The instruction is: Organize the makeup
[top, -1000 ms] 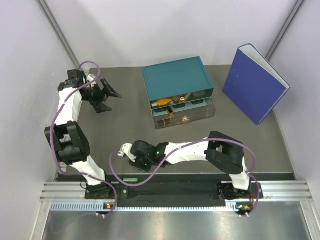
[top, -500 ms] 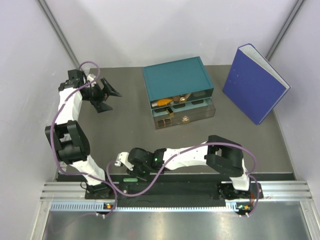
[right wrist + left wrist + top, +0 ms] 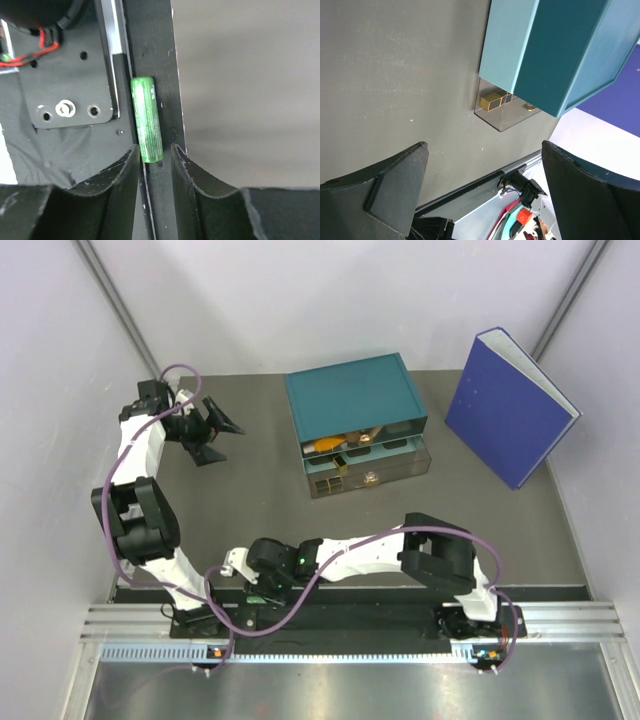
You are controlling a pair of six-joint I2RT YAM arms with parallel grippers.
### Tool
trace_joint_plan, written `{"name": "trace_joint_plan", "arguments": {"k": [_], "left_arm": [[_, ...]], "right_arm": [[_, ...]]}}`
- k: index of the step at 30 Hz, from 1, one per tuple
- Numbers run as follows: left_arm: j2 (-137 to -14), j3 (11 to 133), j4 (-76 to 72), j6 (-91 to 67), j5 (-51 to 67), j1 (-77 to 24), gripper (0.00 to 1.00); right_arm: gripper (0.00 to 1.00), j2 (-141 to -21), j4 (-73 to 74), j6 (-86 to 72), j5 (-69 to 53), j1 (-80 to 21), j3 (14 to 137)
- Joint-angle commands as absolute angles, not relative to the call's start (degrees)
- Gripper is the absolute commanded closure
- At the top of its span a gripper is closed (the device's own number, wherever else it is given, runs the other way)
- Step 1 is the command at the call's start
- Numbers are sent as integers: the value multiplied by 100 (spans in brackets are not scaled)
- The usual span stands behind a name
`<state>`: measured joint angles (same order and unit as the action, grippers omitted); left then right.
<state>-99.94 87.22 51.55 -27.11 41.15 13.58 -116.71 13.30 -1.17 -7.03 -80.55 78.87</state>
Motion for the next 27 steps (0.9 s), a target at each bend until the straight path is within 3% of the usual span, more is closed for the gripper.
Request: {"name": "trace_joint_plan", "arguments": {"k": [1, 11, 15, 19, 20, 23, 24, 27], "left_arm": [[-10072, 8877, 5159, -2593, 4236, 1380, 1], [-10099, 8850, 5168, -2540, 4201, 1380, 1], [-10099, 8842, 5177, -2531, 4192, 1380, 1], [-10090, 8824, 5194, -2531, 4201, 1380, 1], [-10081, 8824, 5194, -2523, 4192, 1380, 1], [-10081, 8815, 5186, -2522, 4192, 1380, 1], [-10081, 8807, 5186, -2514, 4192, 1380, 1], [-10081, 8798, 5177, -2522, 4192, 1380, 1]], "right_arm": [[68, -11830, 1283, -44, -826, -8156, 8112], [65, -12119, 1344, -53, -774, -8174, 8156], [52, -12287, 1380, 140, -747, -8209, 8226], [50, -12471, 1459, 149, -861, -8227, 8341], [52, -12506, 1476, 149, -905, -8227, 8341], [71, -12516, 1529, 167, -1072, -8227, 8341], [81, -12516, 1555, 184, -1090, -8227, 8341], [97, -12507, 1696, 255, -1195, -8227, 8306]]}}
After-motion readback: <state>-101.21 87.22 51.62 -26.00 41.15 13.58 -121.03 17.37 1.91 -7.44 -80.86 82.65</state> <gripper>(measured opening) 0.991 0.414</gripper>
